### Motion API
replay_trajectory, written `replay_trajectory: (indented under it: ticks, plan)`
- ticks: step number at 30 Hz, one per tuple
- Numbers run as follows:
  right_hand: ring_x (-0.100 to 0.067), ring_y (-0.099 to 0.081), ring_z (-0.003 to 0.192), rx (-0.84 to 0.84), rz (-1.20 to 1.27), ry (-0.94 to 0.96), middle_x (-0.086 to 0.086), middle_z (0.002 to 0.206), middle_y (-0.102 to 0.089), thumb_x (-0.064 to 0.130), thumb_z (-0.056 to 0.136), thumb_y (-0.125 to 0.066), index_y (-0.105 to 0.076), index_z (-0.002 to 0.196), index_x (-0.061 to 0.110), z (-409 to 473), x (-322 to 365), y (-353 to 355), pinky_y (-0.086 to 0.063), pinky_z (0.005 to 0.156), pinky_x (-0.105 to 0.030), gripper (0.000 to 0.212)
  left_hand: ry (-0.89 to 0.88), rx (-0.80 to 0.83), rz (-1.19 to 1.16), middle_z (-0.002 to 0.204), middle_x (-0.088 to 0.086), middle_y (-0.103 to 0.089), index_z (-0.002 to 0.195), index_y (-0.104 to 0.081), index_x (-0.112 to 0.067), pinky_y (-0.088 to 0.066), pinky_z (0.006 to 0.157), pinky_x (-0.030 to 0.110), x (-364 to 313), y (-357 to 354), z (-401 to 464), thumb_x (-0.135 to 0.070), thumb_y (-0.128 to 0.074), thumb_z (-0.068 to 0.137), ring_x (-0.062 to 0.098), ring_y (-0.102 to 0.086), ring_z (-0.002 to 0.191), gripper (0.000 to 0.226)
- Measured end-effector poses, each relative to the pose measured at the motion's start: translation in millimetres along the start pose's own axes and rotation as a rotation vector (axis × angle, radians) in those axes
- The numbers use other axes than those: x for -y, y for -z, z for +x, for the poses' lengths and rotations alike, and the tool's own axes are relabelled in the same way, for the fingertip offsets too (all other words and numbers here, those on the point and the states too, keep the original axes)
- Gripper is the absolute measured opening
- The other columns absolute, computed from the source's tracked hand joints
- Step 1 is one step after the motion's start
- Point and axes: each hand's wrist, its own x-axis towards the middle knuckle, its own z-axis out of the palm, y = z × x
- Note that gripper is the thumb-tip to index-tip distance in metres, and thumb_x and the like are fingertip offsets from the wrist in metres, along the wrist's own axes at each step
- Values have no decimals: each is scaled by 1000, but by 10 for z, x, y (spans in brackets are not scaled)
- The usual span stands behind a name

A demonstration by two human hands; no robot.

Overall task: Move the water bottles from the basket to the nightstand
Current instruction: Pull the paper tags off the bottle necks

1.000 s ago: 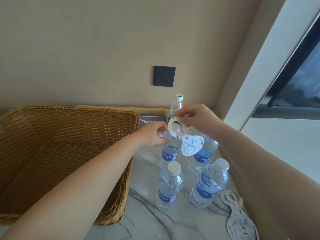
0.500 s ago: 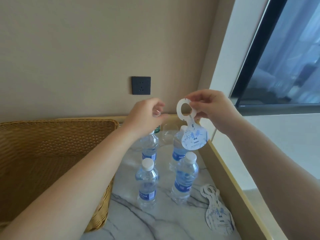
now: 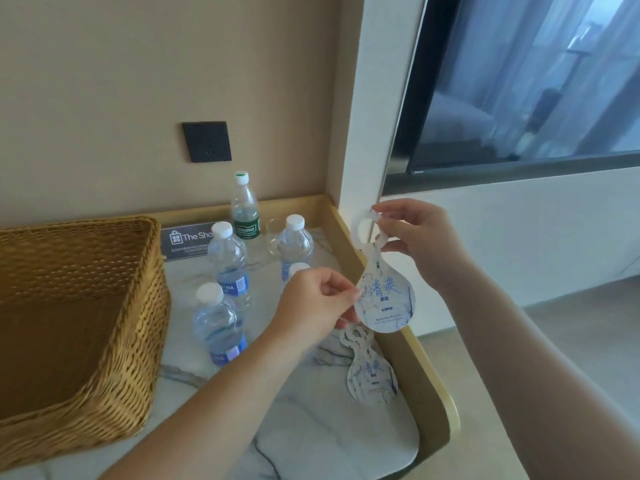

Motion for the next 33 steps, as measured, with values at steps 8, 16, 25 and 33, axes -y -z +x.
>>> replay_trajectory:
  ticks: [8, 16, 25, 33]
  plan:
    - [-16, -65, 81, -9, -114, -145, -6, 92, -69, -4, 87, -60, -70, 98, 10, -267, -617, 184, -56, 71, -21, 21, 177, -20, 25, 65, 8, -71, 80, -64, -5, -53, 52, 25, 850, -413, -160, -9, -64, 88, 18, -69, 59, 8]
    - [-27, -67, 93, -28, -209, -184, -1, 95, -73, 6, 89, -61, -71, 93, 24, -531, -927, 272, -56, 86, -39, 21, 244, -124, 239, 68, 3, -69, 71, -63, -20, -51, 56, 28, 1476, -634, 74, -15, -72, 84, 19, -66, 59, 16]
    - [-14, -67, 95, -65, -178, -213, 3, 99, -71, 7, 91, -58, -70, 99, 18, -702, -1040, 290, -55, 82, -28, 18, 130, -77, 574, 104, 2, -71, 111, -69, -15, -50, 81, 29, 1529, -675, 31, -25, -62, 89, 20, -65, 95, 25]
    - [-3, -66, 86, -24, -157, -145, 12, 90, -73, 13, 89, -61, -72, 95, 28, -780, -1101, 93, -51, 72, -16, 20, -287, -326, 637, 98, 0, -67, 111, -66, -12, -47, 75, 26, 1103, -198, -427, -22, -63, 89, 15, -62, 90, 24]
